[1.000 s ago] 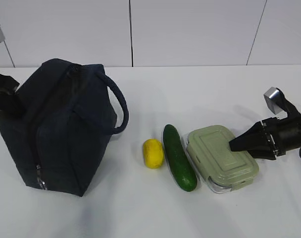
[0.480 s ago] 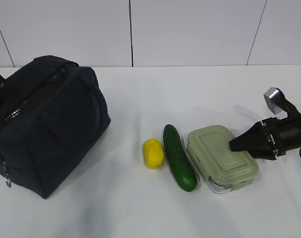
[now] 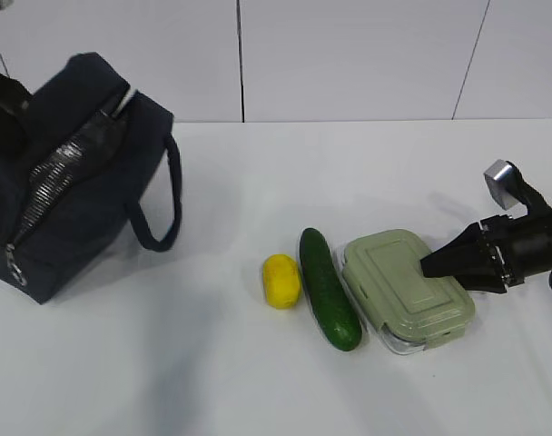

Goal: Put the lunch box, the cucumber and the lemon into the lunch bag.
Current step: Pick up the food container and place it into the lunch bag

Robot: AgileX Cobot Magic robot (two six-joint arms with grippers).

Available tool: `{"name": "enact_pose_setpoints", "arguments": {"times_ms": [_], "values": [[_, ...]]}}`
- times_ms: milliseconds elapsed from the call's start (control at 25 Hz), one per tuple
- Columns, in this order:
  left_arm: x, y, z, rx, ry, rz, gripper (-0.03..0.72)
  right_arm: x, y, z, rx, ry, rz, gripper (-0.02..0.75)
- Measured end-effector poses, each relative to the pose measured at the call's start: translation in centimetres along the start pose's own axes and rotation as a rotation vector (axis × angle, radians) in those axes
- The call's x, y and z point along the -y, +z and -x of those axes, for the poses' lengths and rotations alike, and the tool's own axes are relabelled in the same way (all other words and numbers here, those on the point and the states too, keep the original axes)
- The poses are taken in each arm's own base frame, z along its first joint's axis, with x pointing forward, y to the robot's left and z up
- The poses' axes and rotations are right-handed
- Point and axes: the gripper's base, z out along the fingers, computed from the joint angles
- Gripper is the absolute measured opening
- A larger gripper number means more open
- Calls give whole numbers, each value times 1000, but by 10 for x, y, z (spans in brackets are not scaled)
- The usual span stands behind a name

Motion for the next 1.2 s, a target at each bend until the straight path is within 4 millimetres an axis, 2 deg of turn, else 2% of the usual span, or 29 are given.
{"name": "enact_pose_setpoints", "arguments": {"times_ms": [120, 240, 1200], "values": [[12, 14, 2, -34, 32, -22, 14, 0, 0, 0, 0, 0, 0, 399], [18, 17, 4, -34, 46, -29, 14, 0, 0, 0, 0, 2, 0, 398], [18, 17, 4, -33, 47, -25, 13, -3, -7, 13, 67, 150, -53, 396]]}}
